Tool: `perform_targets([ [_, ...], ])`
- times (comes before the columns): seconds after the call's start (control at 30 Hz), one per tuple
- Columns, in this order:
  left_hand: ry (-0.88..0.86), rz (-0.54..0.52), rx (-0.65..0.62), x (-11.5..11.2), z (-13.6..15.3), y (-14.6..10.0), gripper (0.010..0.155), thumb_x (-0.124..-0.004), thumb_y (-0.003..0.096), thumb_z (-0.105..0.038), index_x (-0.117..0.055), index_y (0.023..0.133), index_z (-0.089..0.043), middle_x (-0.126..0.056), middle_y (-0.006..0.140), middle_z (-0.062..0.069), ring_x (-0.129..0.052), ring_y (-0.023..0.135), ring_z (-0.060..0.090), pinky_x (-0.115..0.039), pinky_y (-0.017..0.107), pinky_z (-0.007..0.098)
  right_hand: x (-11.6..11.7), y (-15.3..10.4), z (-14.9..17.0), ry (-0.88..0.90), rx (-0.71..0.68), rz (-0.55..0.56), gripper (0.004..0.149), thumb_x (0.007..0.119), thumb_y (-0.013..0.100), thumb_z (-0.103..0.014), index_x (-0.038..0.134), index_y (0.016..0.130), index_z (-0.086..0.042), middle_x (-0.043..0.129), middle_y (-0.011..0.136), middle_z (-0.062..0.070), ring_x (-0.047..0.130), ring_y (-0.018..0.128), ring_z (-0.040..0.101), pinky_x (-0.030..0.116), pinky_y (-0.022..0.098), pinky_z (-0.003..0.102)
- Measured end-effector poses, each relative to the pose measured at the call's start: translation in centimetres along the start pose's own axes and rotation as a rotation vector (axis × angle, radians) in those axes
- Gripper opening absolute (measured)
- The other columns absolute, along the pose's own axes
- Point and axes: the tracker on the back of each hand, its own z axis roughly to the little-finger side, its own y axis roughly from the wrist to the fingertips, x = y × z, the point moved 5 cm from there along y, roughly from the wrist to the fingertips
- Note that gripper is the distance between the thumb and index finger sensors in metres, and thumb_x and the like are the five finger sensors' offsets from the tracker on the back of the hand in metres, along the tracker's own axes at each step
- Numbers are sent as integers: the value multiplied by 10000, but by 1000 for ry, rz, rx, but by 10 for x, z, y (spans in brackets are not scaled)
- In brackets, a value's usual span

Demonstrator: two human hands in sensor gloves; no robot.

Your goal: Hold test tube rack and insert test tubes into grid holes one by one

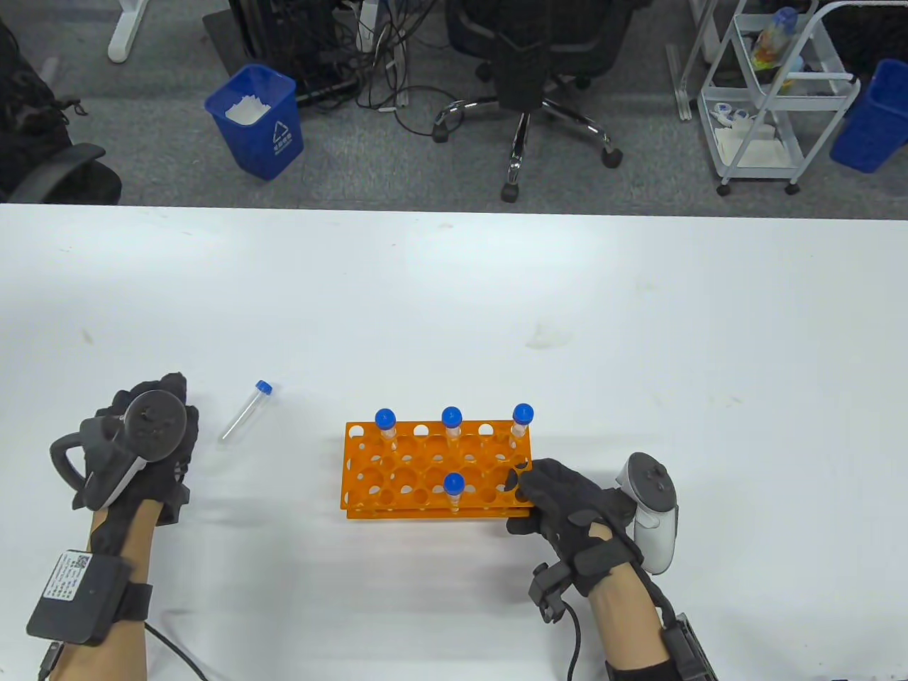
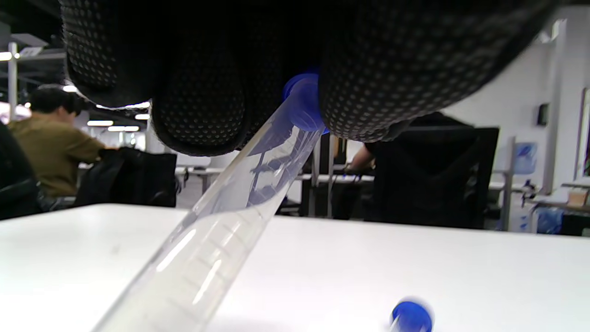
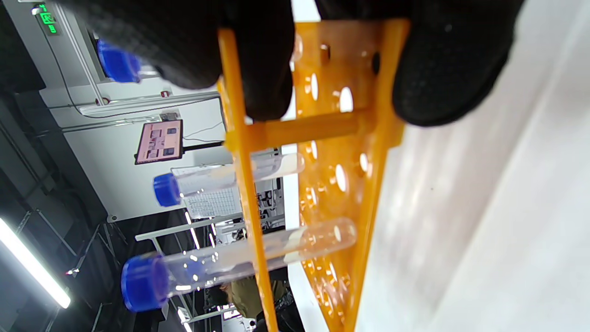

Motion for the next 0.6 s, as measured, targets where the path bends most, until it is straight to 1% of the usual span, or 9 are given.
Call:
perform_targets([
  [0.03,-20,-21,-13,9,-5,-1,567,-950,346,-392,-883,859,-160,-964,806,69,-1053,568,316,-882,467,467,0,0,0,0,0,0,426,744,457,-355,809,756,-59,532,987,415,764,725,588,807,439,619],
  [0.07,-30,-40,-24,17,-9,-2,533,-951,345,-393,-879,846,-227,-965,805,69,-1055,565,315,-882,466,467,0,0,0,-1,0,0,426,744,457,-355,809,756,-60,532,987,414,765,725,587,808,439,619],
  [0.1,-44,-65,-37,27,-13,-3,570,-951,345,-394,-883,858,-156,-966,805,68,-1056,564,314,-883,465,466,0,0,0,0,0,1,425,744,457,-355,809,755,-60,532,987,415,764,726,588,808,439,619],
  [0.23,-125,-158,-89,62,-33,-9,561,-958,341,-397,-881,843,-158,-971,797,67,-1060,551,314,-887,458,463,-1,0,1,1,4,6,425,743,457,-355,809,756,-60,532,988,414,764,725,588,808,439,619],
  [0.33,-165,-215,-140,85,-51,-17,552,-968,337,-400,-888,826,-159,-980,786,67,-1066,536,315,-893,449,461,-1,0,1,2,7,9,426,744,457,-355,809,756,-59,532,987,415,764,726,588,808,438,619],
  [0.5,-270,-305,-217,117,-76,-33,526,-980,341,-410,-906,801,-167,-1000,763,65,-1079,510,309,-905,430,455,-1,0,2,-1,13,10,425,744,457,-355,809,756,-59,533,987,414,764,726,588,808,439,620],
  [0.53,-298,-325,-235,124,-81,-38,540,-989,320,-413,-909,795,-169,-1003,759,65,-1082,504,307,-907,428,452,-1,0,2,-2,14,11,425,744,456,-354,810,755,-59,532,987,414,764,726,588,807,439,620],
  [0.6,-341,-353,-270,135,-91,-46,534,-993,317,-417,-914,787,-176,-1008,753,62,-1084,497,305,-910,422,451,-1,0,2,-4,16,11,425,744,457,-354,809,755,-58,531,988,414,764,724,590,808,438,619],
])
